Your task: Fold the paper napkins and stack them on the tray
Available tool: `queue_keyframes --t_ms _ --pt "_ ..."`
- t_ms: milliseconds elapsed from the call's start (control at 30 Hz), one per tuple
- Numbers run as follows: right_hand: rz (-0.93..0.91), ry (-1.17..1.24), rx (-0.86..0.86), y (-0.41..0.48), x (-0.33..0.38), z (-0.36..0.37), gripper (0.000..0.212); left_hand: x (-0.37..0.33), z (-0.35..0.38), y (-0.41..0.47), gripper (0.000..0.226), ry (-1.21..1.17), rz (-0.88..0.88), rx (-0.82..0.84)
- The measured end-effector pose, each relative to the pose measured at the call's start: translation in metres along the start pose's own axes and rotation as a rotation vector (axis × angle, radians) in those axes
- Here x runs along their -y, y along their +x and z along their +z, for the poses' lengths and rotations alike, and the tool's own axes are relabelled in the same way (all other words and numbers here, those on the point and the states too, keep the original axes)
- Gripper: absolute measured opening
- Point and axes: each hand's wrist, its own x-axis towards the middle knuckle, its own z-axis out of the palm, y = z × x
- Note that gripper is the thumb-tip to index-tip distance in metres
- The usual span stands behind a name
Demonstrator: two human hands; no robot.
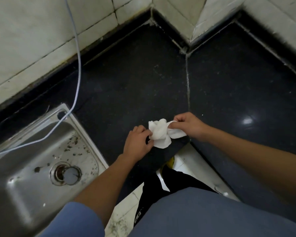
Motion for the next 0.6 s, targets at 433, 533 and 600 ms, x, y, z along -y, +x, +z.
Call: queue_keyframes --t_ms 433,533,600 --pt "0.003 0.057 -0.004 0.005 0.009 -0.034 0.01 -0.007 -0.071 -0.006 0.006 -0.66 -0.421 -0.016" --pt "-0.04 -0.02 -0.132 0.036 0.027 -0.026 0.013 0.004 -0.077 0.004 0.009 -0.734 -0.564 -0.005" --pt "-0.077 -0.1 -0.194 0.061 0.039 -0.02 0.015 0.013 -0.077 0.014 0.011 -0.817 -0.673 -0.137"
